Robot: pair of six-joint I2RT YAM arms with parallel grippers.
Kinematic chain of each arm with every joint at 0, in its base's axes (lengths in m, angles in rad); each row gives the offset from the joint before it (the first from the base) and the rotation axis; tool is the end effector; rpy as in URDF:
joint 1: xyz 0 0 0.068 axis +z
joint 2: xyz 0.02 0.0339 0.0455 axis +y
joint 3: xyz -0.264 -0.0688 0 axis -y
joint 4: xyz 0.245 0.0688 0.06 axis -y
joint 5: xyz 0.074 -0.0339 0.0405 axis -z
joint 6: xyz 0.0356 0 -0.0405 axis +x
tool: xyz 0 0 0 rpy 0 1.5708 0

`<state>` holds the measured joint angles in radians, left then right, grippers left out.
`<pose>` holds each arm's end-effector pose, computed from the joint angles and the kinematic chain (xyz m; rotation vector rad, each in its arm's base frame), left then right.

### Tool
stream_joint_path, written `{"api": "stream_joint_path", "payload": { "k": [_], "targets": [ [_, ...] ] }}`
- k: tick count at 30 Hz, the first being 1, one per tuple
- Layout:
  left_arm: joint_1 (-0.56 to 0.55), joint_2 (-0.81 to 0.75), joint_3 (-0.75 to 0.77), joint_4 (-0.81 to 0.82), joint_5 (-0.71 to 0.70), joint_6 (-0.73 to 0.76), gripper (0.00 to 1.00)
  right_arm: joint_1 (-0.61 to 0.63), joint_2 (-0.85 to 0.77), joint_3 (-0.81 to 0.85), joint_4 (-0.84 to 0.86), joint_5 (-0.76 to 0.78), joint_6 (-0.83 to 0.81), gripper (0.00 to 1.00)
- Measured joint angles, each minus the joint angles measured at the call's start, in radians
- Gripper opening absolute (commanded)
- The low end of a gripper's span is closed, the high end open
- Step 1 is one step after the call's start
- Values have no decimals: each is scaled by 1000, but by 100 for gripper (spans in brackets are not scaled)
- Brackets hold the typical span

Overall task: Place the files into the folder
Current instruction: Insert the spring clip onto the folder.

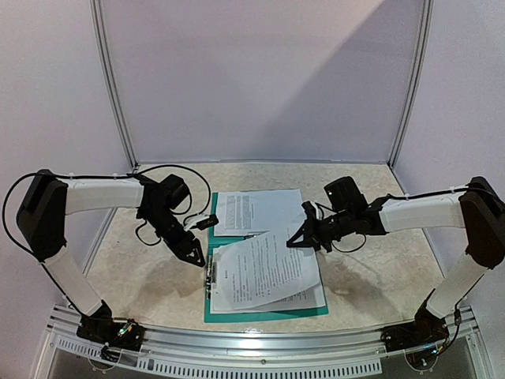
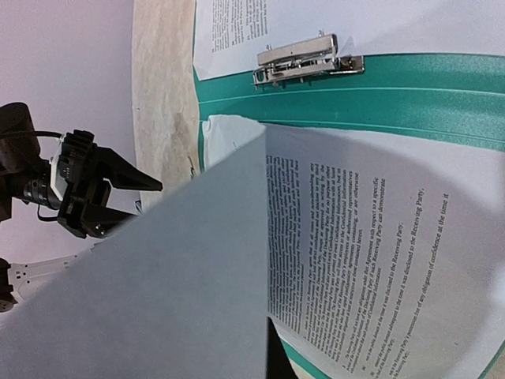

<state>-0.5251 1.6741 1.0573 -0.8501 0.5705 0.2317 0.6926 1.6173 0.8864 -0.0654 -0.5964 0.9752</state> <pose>0.2435 -0.1633 0.1799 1.1489 2.7662 -0.8916 0.2390 0.2243 0.1844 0.0453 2.7309 1.3783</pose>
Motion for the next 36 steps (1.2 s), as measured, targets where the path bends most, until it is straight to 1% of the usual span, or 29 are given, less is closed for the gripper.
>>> {"api": "stream_joint_path", "payload": {
  "k": [10,16,22,32,33,34,36],
  "targets": [
    [5,32,0,0,22,0,48,0,43,-31,120,-23,49,0],
    [8,32,0,0,22,0,48,0,43,-31,111,-29,39,0],
    [8,32,0,0,21,2,48,0,43,-29,64,-29,7,0],
    [9,32,0,0,21,3,48,2,43,-29,79,-29,15,0],
    [9,32,0,0,21,3,48,3,43,-29,84,-29,18,2],
    [9,32,0,0,21,3,48,4,43,-29,89,-29,20,7],
    [9,32,0,0,21,3,48,6,43,-29,95,-29,30,26]
  ]
}}
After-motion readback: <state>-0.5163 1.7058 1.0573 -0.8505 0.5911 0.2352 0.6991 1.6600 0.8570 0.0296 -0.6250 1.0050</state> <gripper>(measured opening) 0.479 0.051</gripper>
